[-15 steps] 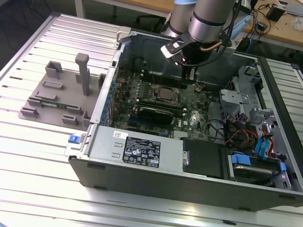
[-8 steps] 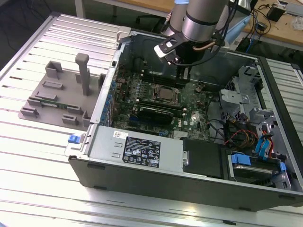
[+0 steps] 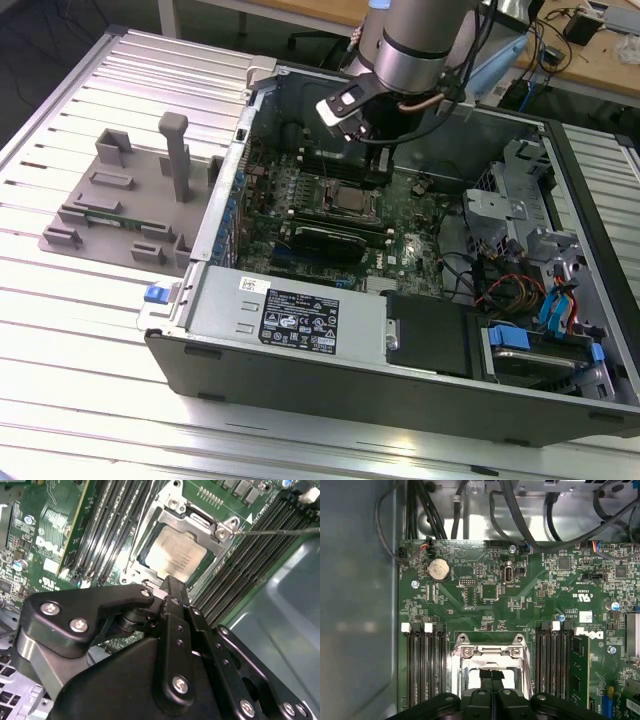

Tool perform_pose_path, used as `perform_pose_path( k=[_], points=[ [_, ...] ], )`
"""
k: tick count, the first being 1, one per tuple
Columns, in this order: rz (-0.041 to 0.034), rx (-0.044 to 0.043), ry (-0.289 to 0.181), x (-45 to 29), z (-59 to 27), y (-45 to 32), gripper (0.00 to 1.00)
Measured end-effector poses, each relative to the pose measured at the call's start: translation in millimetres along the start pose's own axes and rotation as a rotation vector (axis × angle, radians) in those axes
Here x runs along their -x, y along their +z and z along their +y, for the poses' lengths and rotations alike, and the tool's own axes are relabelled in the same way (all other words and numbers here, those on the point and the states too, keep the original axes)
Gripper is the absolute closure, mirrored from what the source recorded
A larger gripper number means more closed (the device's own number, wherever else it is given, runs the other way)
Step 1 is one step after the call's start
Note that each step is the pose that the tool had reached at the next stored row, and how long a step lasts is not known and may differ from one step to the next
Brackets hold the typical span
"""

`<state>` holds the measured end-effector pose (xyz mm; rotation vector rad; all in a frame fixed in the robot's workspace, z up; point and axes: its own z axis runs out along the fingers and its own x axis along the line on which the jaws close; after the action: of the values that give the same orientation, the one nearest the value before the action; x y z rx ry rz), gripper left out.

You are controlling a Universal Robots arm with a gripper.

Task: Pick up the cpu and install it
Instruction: 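Close the cpu cover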

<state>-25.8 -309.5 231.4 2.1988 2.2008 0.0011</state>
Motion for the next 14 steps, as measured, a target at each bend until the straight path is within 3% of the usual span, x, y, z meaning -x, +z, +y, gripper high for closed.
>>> perform_pose_path(
  k=[5,9,14],
  points=[
    [-0.0008,-0.0004,0.0,1.2,-8.2,3.1,0.89],
    [-0.0024,-0.0004,-0.005,1.2,-8.5,3.2,0.89],
    [-0.0011,0.0022,-0.124,1.2,-8.6,4.0,0.89]
  ],
)
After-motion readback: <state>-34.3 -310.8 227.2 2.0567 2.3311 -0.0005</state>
